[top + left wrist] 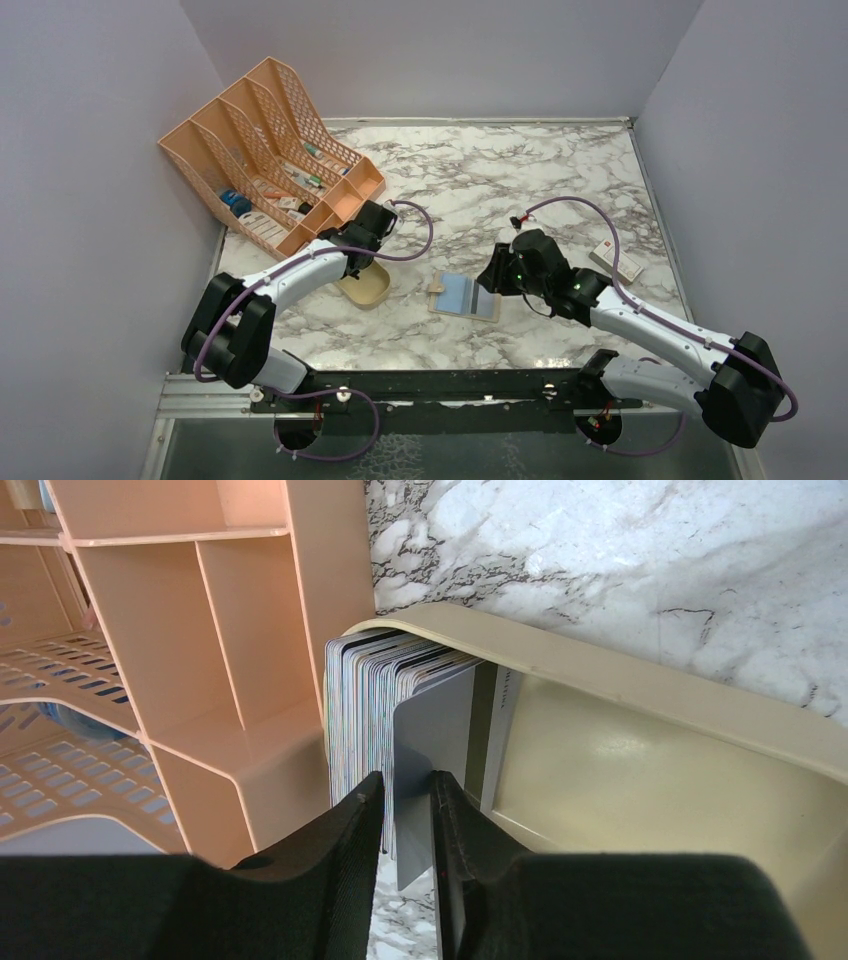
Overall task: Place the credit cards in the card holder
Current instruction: Pick up the credit card from the storage box, then insert the credit card into the card holder.
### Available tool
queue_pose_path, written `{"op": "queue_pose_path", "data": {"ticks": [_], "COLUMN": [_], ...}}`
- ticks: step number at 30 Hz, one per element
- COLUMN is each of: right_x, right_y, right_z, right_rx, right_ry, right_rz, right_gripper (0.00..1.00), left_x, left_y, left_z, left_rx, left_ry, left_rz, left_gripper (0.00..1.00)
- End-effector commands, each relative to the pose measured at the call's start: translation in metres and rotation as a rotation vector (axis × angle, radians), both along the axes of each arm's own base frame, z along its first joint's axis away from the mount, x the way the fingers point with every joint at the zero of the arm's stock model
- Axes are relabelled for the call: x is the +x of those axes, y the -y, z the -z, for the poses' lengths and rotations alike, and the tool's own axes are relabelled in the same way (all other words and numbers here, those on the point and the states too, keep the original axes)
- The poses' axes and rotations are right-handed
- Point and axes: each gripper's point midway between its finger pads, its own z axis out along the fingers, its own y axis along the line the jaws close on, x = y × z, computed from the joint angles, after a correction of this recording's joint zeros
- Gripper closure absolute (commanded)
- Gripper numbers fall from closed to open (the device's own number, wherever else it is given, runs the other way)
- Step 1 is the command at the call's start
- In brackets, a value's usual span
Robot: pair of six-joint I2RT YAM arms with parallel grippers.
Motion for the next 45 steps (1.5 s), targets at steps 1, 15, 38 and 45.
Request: {"op": "queue_pose_path", "data": {"ticks": [1, 15, 38, 45], "right_x": [0.004, 0.0, -0.038, -0.046], "right_y": [0.0, 0.001, -0.063, -0.074], "right_z": [-0.003, -0.01, -0.112, -0.145], "right_rx": [0.004, 0.003, 0.457, 0.614], "right_ry": [0.024, 0.013, 0.23, 0.29], "right_rz": [0.011, -0.001, -0.389, -0.446], "right_gripper": [0.68, 0.68, 0.67, 0.64], "left_x": [0.009, -0.003, -0.049, -0.097], "left_y": [-0.007, 0.017, 0.113, 0.161], "left_z": [-0.019, -0.033, -0.155, -0.18], "left_rx": [0.026, -0.153, -0.975, -1.312], "left_ry": [0.057, 0.021, 0.172, 0.021], "left_rz": [-0.024, -0.014, 0.169, 0.386], "left_gripper": [0.77, 0.98, 1.0, 1.0]}}
